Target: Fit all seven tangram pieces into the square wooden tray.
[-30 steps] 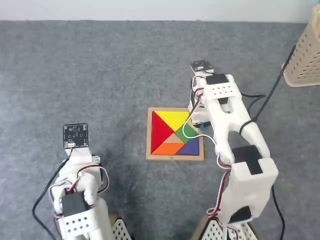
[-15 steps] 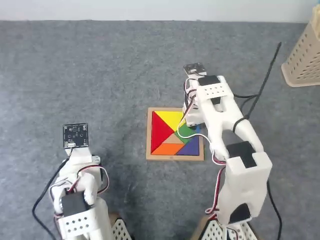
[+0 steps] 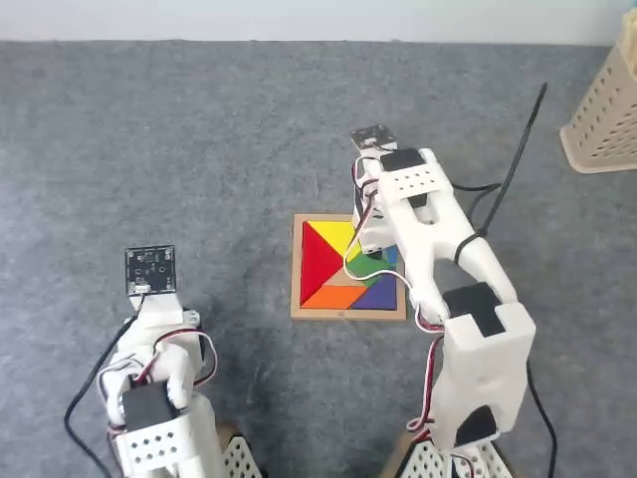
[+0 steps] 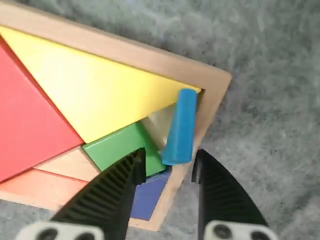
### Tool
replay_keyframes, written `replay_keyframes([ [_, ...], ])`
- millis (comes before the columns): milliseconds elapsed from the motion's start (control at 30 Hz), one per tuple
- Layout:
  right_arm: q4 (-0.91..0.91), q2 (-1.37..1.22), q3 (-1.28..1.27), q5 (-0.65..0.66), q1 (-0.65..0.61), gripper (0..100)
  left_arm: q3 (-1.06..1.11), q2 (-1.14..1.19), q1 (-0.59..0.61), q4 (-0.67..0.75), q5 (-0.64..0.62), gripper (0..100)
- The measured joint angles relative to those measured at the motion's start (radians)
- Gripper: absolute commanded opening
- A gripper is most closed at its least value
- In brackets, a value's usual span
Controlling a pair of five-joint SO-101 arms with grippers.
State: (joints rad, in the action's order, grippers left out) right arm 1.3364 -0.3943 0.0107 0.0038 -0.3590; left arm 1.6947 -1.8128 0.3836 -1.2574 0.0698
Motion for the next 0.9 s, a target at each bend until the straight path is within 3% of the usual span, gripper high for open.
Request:
replay_keyframes([
  [333,-0.015,0.000,0.026,0.000,-0.063,15.6,0.000,0.000,0.000,0.000,0.000,1],
  [900,-0.049,0.000,0.066,0.000,-0.063,14.7,0.000,0.000,0.000,0.000,0.000,1],
])
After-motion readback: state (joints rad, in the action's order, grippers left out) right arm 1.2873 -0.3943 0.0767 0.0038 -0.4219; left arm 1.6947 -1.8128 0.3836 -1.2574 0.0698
